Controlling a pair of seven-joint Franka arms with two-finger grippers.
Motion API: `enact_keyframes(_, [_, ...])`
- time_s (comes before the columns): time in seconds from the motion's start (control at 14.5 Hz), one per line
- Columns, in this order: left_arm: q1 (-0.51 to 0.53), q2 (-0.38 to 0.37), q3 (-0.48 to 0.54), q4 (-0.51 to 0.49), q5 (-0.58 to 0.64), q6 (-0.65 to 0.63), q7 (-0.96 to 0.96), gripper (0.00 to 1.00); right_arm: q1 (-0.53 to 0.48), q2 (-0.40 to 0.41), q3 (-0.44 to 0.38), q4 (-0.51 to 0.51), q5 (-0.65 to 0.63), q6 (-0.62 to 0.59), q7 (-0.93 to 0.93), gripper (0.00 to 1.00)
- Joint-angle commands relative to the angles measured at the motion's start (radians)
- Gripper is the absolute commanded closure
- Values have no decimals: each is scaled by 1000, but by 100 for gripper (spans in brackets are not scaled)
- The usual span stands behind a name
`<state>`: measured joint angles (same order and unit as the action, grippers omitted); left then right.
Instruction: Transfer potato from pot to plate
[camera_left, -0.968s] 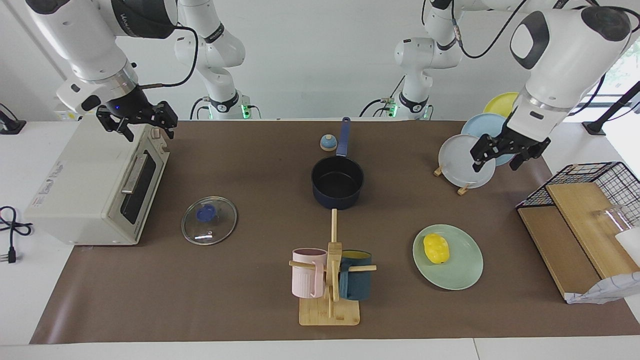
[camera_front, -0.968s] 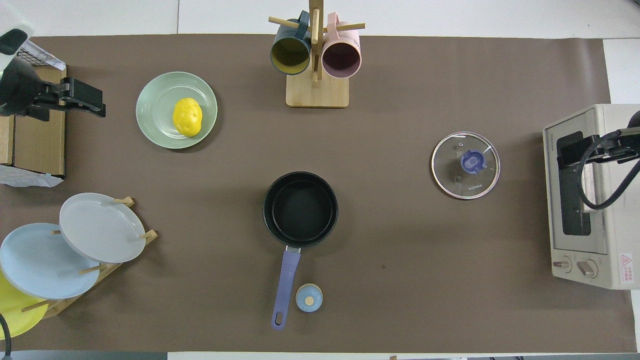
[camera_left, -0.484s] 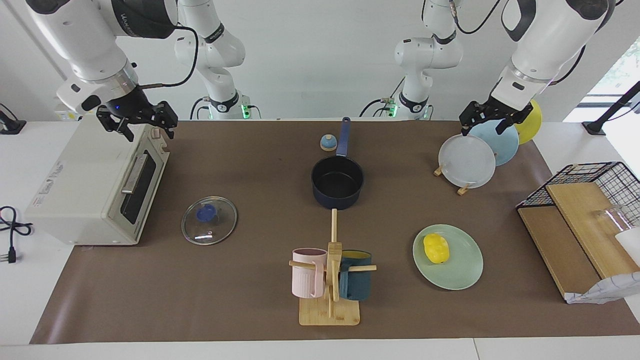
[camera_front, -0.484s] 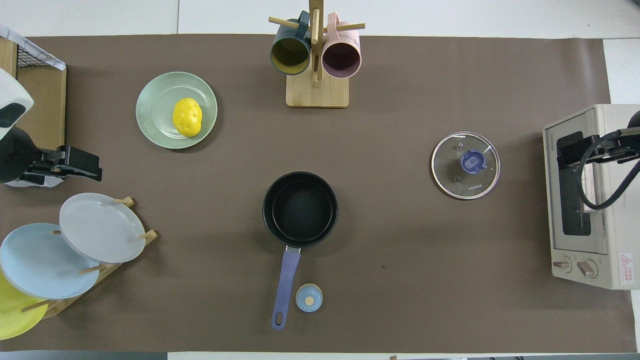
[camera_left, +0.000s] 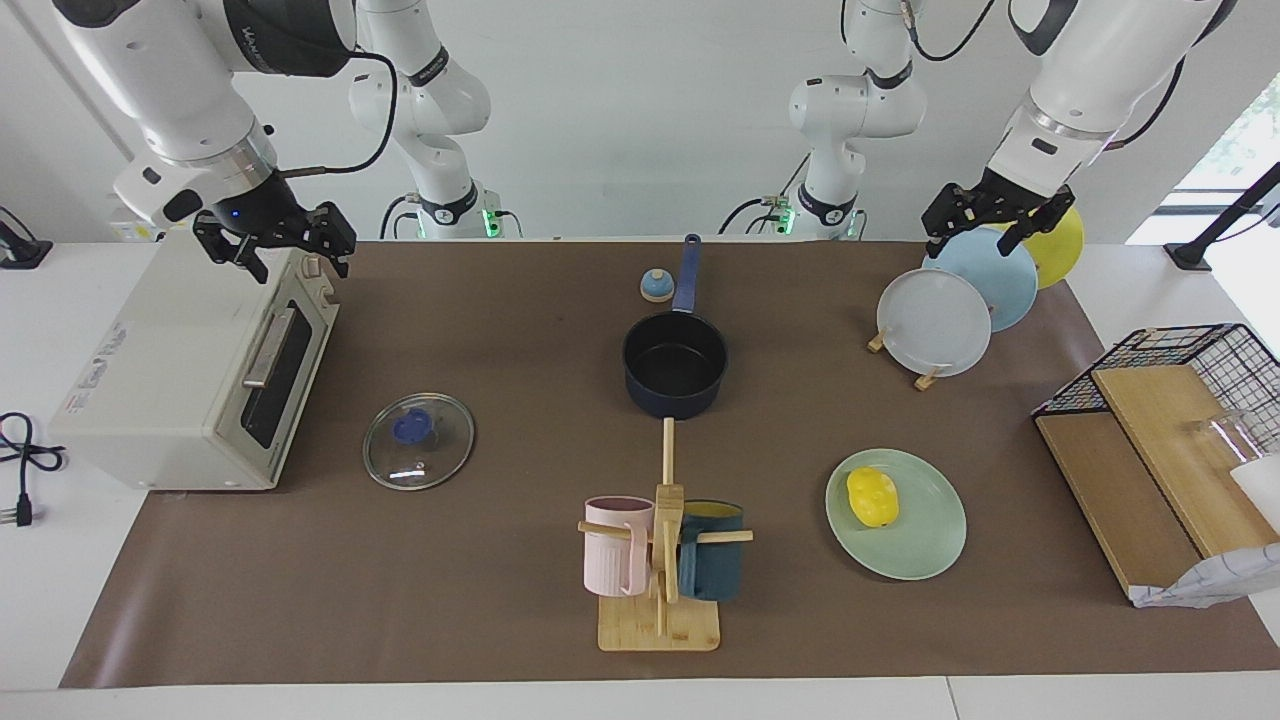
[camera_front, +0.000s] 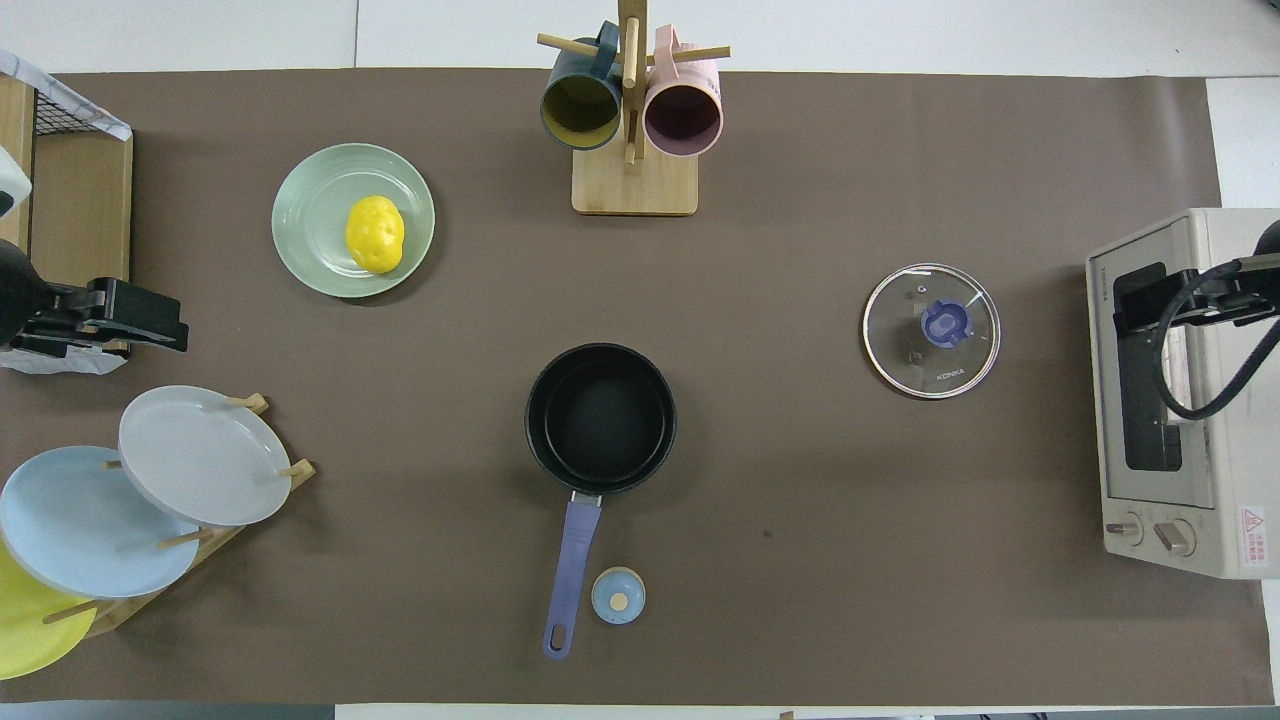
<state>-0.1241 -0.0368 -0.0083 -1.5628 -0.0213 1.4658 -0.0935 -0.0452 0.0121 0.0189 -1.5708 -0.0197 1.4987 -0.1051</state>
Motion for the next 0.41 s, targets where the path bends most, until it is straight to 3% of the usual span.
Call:
enact_keyframes(0.0, [-6,25,2,33,1,-6,14,0,-4,-6,7,-5,0,18,5,0])
enact_keyframes(0.35, [-2,25,2,37,3,-5,14,0,-4,-6,7,-5,1,18,7,0])
